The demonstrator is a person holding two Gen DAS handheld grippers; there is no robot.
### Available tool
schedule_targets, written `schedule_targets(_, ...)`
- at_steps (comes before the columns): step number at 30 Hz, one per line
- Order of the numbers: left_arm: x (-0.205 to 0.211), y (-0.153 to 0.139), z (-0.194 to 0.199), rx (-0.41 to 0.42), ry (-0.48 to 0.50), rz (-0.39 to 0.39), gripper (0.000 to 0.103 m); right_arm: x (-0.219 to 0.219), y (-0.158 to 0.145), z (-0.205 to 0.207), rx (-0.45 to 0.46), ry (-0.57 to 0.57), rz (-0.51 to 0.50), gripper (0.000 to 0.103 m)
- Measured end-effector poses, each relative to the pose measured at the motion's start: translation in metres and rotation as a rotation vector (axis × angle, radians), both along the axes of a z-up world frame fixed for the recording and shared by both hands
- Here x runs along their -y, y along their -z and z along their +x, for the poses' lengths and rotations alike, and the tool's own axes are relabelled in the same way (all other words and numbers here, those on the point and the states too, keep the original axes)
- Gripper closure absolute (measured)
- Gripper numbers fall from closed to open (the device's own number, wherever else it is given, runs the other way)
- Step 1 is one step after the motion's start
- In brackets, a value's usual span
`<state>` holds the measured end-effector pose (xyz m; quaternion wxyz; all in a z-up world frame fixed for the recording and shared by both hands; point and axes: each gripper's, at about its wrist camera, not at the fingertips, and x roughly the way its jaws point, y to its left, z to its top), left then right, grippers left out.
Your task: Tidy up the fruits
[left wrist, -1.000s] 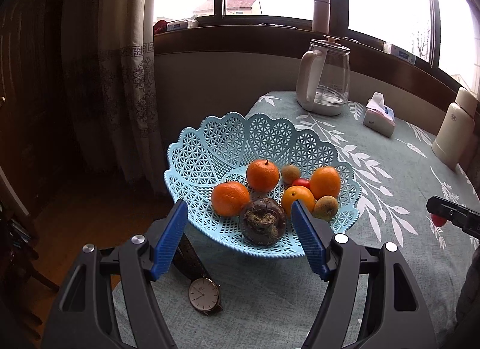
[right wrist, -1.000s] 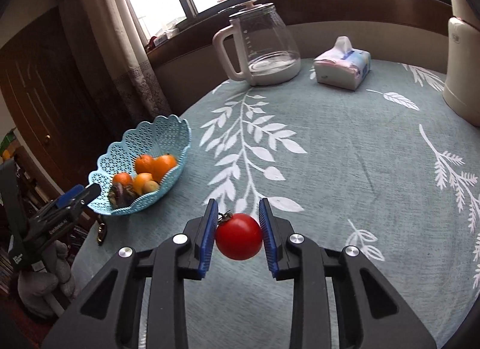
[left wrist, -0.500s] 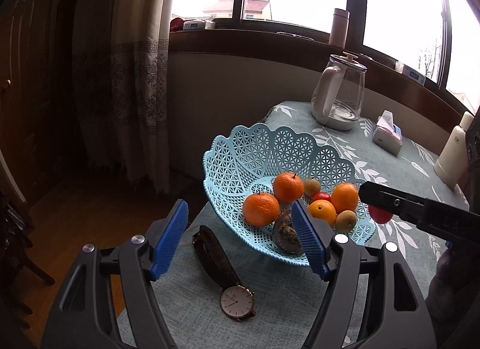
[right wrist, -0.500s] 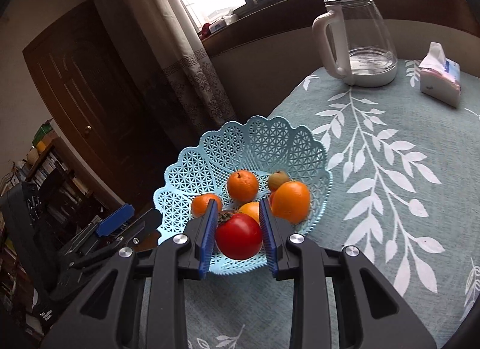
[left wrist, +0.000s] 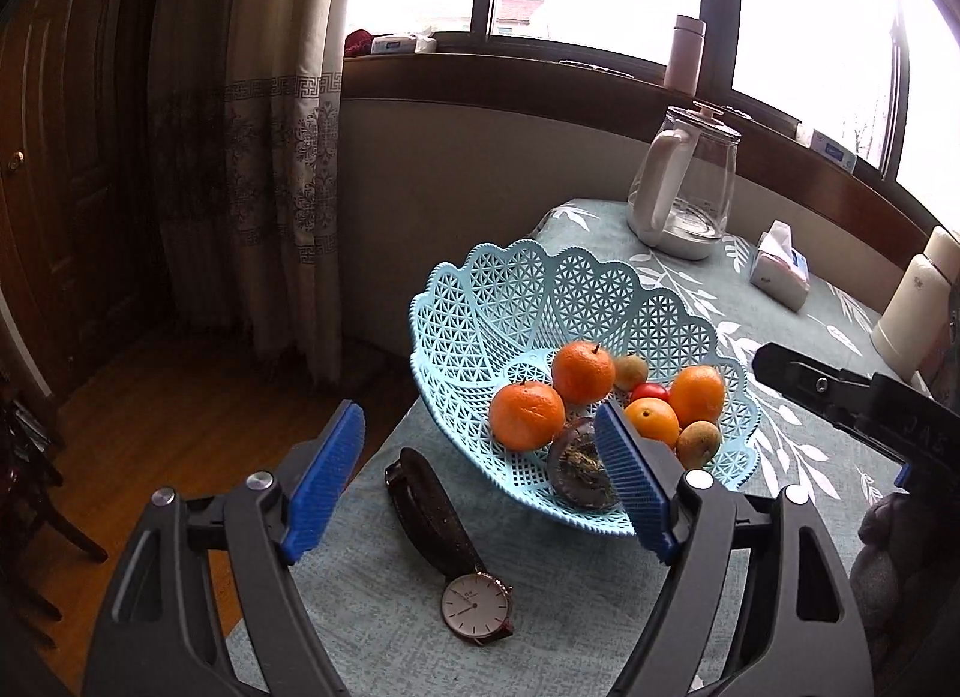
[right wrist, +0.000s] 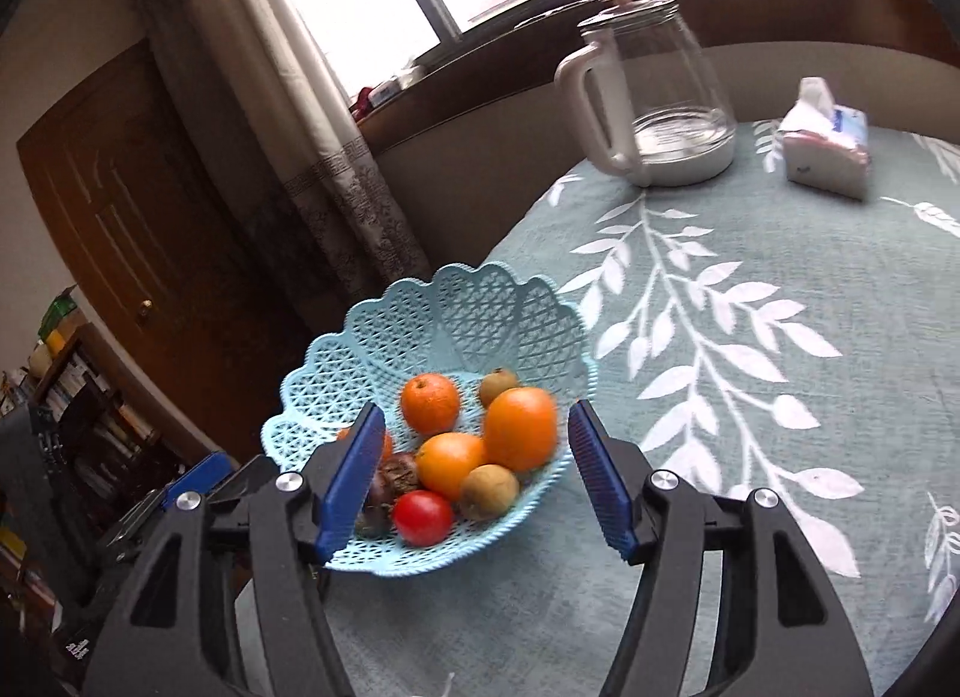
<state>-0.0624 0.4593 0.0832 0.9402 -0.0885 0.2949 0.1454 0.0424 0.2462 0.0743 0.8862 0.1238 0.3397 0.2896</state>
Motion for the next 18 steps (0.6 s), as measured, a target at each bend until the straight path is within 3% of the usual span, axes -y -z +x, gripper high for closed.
schedule_targets(3,0.001,0.0,0.001,-0.001,0.003,0.001,0.022,0.018,0.005,0.0,0.029,0.113,-0.049,0.039)
schedule_targets(8,0.009,0.001,0.002,-0.003,0.027,0.004,0.022,0.038,0.02,0.001,0.0,0.208,-0.082,0.039)
schedule_targets(18,0.028,-0.001,0.0,-0.001,0.085,0.017,0.017,0.041,0.038,-0.007,-0.01,0.226,-0.151,0.039)
